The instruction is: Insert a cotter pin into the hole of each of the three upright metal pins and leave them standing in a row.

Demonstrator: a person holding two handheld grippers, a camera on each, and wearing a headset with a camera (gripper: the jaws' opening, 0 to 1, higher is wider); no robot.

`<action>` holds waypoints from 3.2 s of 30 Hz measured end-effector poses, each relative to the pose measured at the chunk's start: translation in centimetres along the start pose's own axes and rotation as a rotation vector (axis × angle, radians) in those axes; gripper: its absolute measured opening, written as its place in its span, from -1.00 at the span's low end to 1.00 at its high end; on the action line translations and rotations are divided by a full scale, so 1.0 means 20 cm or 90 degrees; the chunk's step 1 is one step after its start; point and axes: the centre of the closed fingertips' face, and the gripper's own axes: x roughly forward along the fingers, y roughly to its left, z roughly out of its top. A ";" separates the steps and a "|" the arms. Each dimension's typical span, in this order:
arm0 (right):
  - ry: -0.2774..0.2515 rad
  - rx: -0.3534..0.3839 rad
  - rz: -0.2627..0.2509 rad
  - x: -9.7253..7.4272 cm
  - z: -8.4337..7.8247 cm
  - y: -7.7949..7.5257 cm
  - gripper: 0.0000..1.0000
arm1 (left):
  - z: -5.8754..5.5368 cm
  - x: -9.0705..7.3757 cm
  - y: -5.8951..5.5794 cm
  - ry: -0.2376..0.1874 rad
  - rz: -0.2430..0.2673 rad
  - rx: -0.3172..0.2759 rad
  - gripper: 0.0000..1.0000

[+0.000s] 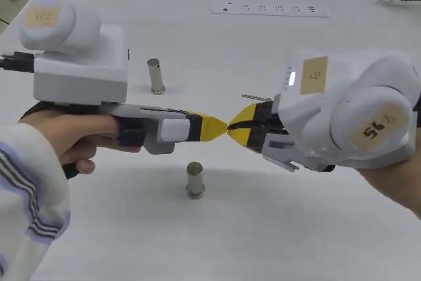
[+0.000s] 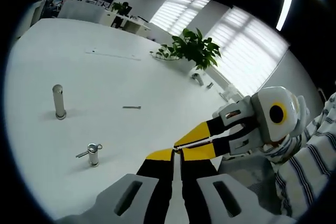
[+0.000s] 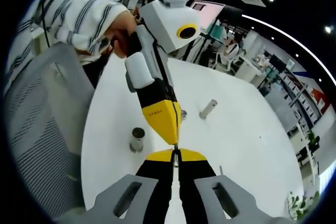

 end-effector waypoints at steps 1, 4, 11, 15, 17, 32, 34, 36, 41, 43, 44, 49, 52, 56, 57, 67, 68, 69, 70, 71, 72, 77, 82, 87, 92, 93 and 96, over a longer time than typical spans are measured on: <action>0.000 0.000 0.001 0.00 0.00 0.00 -0.94 | 0.00 0.00 0.00 0.000 0.001 -0.002 -0.98; 0.003 -0.006 0.000 0.00 0.00 0.00 -0.94 | 0.00 0.01 0.01 0.001 0.001 -0.007 -0.98; 0.004 -0.010 -0.002 0.00 0.00 0.00 -0.94 | 0.01 0.01 0.01 0.000 -0.003 -0.013 -0.98; 0.005 -0.012 -0.005 -0.01 0.00 -0.01 -0.94 | 0.02 0.01 0.01 -0.008 -0.001 -0.003 -0.98; 0.005 -0.012 -0.005 -0.01 0.00 -0.02 -0.94 | 0.02 0.02 0.01 -0.010 -0.001 -0.009 -0.98; -0.002 -0.026 -0.001 -0.02 0.00 -0.01 -0.93 | 0.01 0.01 0.00 -0.014 0.011 -0.051 -1.00; -0.005 -0.024 0.003 -0.02 0.01 0.00 -0.93 | 0.01 0.01 -0.01 -0.014 0.010 -0.048 -1.00; -0.007 -0.014 0.007 -0.02 0.01 0.00 -0.92 | 0.01 0.01 -0.01 -0.016 0.009 -0.045 -1.00; -0.005 -0.010 0.021 -0.03 0.00 0.01 -0.87 | 0.01 0.01 -0.02 -0.016 0.006 -0.044 -1.00; 0.003 -0.017 0.031 -0.02 -0.02 0.02 -0.79 | 0.01 0.00 -0.02 -0.015 0.005 -0.046 -1.00; 0.007 -0.018 0.030 -0.02 -0.02 0.02 -0.77 | 0.00 0.00 -0.02 -0.013 0.006 -0.048 -1.00; -0.001 -0.005 0.030 -0.03 -0.02 0.03 -0.70 | -0.01 -0.02 -0.01 -0.012 0.008 -0.038 -1.00; -0.003 0.011 0.035 -0.04 -0.03 0.02 -0.68 | 0.00 -0.03 -0.02 -0.014 0.002 -0.031 -1.00; -0.025 0.079 0.064 -0.05 -0.04 0.02 -0.67 | 0.00 -0.05 -0.04 -0.016 -0.009 -0.002 -1.00; -0.036 0.106 0.081 -0.06 -0.03 0.04 -0.66 | 0.00 -0.06 -0.05 -0.016 -0.017 0.009 -1.00; -0.097 0.192 0.174 -0.11 0.00 0.08 -0.66 | 0.01 -0.09 -0.17 -0.025 -0.072 0.163 -1.00; -0.105 0.199 0.183 -0.11 0.01 0.09 -0.66 | 0.00 -0.10 -0.18 -0.019 -0.078 0.181 -1.00; -0.107 0.201 0.188 -0.11 0.01 0.09 -0.67 | 0.00 -0.10 -0.18 -0.020 -0.077 0.197 -0.99; -0.106 0.201 0.189 -0.11 0.01 0.09 -0.68 | 0.00 -0.09 -0.19 -0.029 -0.084 0.222 -0.99; -0.106 0.198 0.190 -0.11 0.01 0.10 -0.69 | -0.01 -0.09 -0.19 -0.025 -0.088 0.221 -0.99; -0.104 0.195 0.192 -0.11 0.01 0.10 -0.69 | -0.02 -0.09 -0.20 -0.021 -0.091 0.222 -0.99; -0.107 0.188 0.210 -0.12 0.02 0.14 -0.74 | -0.04 -0.08 -0.22 -0.014 -0.097 0.220 -0.99; -0.097 0.173 0.220 -0.11 0.01 0.16 -0.79 | -0.04 -0.09 -0.21 -0.016 -0.110 0.219 -0.99; -0.100 0.174 0.233 -0.12 0.02 0.19 -0.85 | -0.04 -0.10 -0.19 -0.014 -0.110 0.226 -0.99; -0.095 0.165 0.243 -0.12 0.02 0.21 -0.87 | -0.06 -0.11 -0.18 -0.005 -0.113 0.228 -0.99; -0.095 0.163 0.244 -0.12 0.02 0.21 -0.87 | -0.06 -0.11 -0.18 -0.003 -0.114 0.229 -0.99; -0.095 0.157 0.246 -0.13 0.02 0.21 -0.88 | -0.08 -0.10 -0.19 0.003 -0.114 0.236 -0.99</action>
